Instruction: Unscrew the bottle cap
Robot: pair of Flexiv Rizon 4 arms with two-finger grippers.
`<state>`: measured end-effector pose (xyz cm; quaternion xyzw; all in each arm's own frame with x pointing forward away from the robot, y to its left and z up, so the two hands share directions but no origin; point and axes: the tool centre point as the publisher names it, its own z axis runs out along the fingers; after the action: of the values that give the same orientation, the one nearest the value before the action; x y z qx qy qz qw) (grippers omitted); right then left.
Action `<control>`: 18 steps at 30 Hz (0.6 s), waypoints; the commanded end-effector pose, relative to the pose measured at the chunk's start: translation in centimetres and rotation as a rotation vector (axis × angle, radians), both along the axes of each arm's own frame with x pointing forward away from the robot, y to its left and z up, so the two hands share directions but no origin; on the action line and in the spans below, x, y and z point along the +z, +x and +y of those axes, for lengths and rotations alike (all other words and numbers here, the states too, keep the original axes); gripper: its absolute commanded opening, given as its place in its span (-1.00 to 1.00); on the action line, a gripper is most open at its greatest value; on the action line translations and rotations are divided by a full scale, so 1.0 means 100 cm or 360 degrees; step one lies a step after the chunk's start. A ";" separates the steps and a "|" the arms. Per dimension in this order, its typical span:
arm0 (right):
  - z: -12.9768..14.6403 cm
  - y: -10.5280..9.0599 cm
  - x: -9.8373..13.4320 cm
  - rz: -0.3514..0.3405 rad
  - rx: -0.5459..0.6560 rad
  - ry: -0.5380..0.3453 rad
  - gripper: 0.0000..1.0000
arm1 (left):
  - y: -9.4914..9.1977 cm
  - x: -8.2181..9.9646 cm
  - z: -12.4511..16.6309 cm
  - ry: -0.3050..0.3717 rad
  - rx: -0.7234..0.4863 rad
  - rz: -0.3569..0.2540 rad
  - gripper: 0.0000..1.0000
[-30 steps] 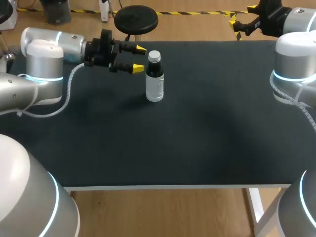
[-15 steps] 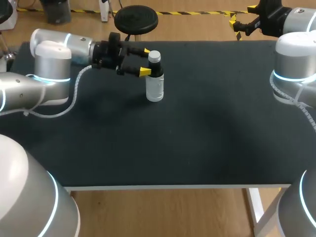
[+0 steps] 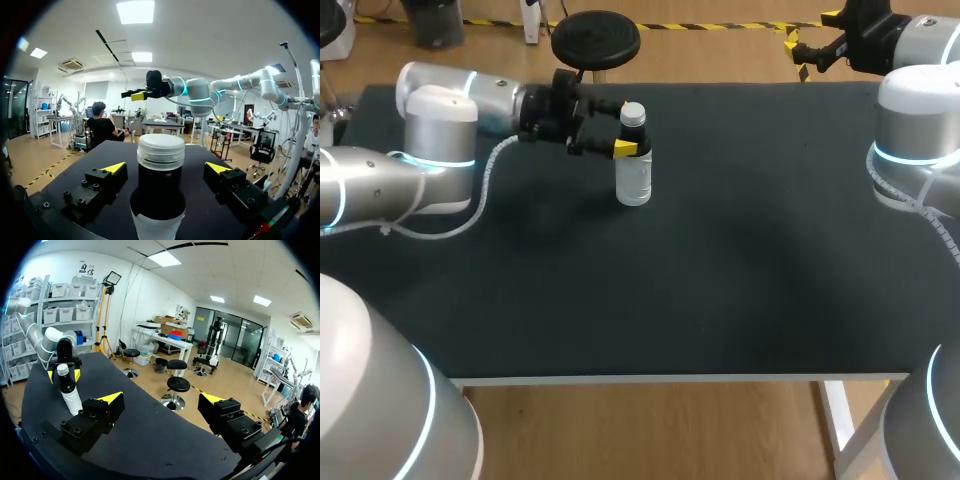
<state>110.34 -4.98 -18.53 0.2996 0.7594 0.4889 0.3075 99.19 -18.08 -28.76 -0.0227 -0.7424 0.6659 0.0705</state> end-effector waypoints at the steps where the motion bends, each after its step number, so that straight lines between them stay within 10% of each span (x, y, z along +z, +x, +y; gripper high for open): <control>1: 0.000 0.001 0.000 0.0003 0.0001 -0.0002 1.00 | 0.004 -0.004 -0.004 -0.0012 -0.0016 0.0006 1.00; 11: 0.000 0.001 0.000 0.0003 0.0001 -0.0002 1.00 | 0.004 -0.002 -0.009 -0.0010 -0.0031 -0.0005 0.98; 13: 0.000 0.001 0.000 0.0003 0.0001 -0.0002 1.00 | 0.004 -0.002 -0.009 -0.0009 -0.0031 -0.0008 0.55; 14: 0.000 0.001 0.000 0.0003 0.0001 -0.0002 1.00 | 0.004 -0.002 -0.008 -0.0007 -0.0030 -0.0009 -0.13; 18: 0.000 0.001 0.000 0.0003 0.0001 -0.0002 1.00 | 0.004 -0.002 -0.007 0.0001 -0.0026 -0.0012 -0.28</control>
<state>110.34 -4.98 -18.53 0.2996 0.7594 0.4889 0.3075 99.46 -18.90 -28.84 -0.0293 -0.7429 0.6650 0.0714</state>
